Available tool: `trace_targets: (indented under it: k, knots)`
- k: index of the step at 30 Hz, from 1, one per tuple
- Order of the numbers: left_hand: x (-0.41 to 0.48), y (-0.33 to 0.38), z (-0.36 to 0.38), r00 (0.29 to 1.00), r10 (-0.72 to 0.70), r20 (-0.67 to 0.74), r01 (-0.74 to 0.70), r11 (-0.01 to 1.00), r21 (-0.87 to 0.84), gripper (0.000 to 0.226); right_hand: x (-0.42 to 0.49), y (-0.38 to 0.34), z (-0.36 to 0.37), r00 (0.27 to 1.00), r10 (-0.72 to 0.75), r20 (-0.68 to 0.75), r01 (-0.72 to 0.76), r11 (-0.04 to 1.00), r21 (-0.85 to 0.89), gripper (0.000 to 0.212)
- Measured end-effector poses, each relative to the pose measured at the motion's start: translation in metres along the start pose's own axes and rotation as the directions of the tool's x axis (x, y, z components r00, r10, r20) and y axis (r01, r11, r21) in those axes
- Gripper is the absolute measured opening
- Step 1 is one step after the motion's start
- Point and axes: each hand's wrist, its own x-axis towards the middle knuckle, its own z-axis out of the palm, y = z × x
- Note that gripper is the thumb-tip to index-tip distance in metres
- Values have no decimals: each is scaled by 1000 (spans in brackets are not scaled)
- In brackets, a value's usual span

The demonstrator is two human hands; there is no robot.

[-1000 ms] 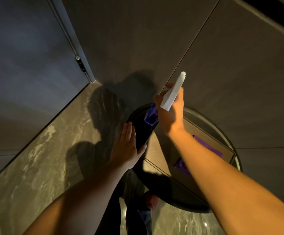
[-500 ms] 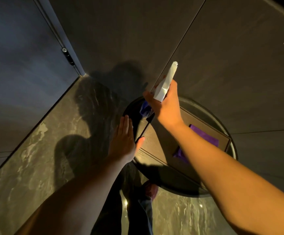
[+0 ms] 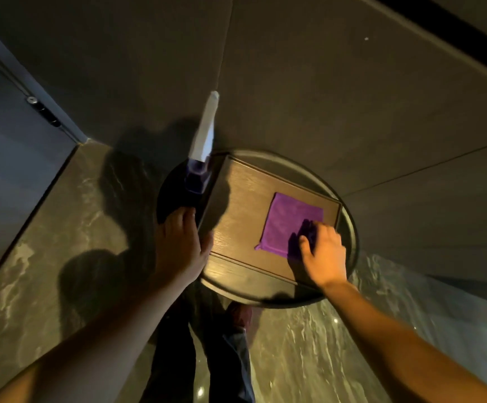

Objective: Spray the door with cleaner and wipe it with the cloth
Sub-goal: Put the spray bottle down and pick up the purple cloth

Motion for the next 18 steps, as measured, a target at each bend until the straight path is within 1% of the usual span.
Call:
trace_targets:
  k: [2,4,8,10,12,14,16,18]
  knots:
    - [-5,24,8,996,89,20,-87,995,-55,60,2,17,0,1000,23,-9,-23,999,-34,38]
    - [-1,51,20,987,140,82,-133,987,-90,58,7,30,1,999,33,-7,-33,999,-30,38]
    - [31,102,38,949,261,175,-246,964,-103,55,31,43,4,1000,20,21,-21,999,44,36]
    - [55,126,44,935,290,204,-269,955,-122,54,47,45,6,999,1,36,-5,996,94,36]
    - [76,147,50,929,293,225,-285,956,-68,60,63,46,6,998,-7,61,0,993,120,41]
    - [90,162,57,915,317,250,-338,940,43,64,78,47,6,994,1,106,-13,994,110,48]
    - [99,170,63,891,350,288,-397,909,125,65,89,48,7,987,39,155,-57,992,115,51]
    - [102,174,67,889,347,299,-402,904,146,63,97,47,7,978,79,195,-113,978,173,49]
